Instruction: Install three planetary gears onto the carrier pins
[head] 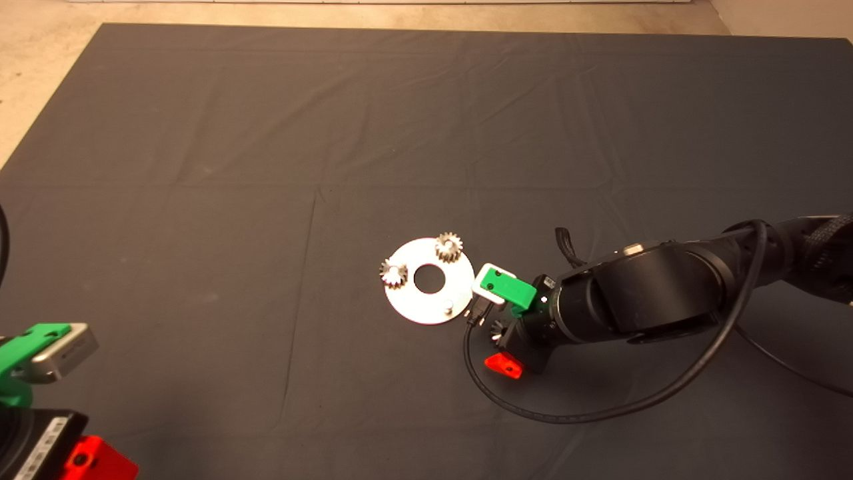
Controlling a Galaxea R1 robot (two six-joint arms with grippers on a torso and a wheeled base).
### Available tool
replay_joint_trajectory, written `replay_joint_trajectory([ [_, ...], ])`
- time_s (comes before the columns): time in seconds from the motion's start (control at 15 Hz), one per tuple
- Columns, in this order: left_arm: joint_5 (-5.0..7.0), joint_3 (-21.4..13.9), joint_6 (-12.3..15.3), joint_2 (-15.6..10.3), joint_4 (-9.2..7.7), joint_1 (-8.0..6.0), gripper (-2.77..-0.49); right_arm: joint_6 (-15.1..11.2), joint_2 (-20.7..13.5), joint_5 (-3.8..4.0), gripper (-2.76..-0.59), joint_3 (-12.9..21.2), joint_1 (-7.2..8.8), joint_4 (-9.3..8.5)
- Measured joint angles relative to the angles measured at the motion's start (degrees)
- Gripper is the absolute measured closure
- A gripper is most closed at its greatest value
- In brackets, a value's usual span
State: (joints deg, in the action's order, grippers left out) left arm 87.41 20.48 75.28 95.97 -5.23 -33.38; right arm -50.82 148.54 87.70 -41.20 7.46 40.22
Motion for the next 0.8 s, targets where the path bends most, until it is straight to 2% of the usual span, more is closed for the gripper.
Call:
replay_joint_trajectory([
  [0.4,-0.01,0.00,-0.20,0.00,-0.06,0.00,-2.51,1.02,-0.03,0.01,-2.69,-0.16,-0.96,0.71],
  [0.53,-0.01,0.00,-0.22,-0.02,-0.13,0.00,-2.51,1.11,-0.14,0.00,-2.56,-0.22,-0.96,0.75],
  [0.8,0.00,0.00,-0.55,-0.02,-0.15,0.00,-2.51,1.29,-0.15,0.01,-2.42,-0.24,-0.96,0.78],
])
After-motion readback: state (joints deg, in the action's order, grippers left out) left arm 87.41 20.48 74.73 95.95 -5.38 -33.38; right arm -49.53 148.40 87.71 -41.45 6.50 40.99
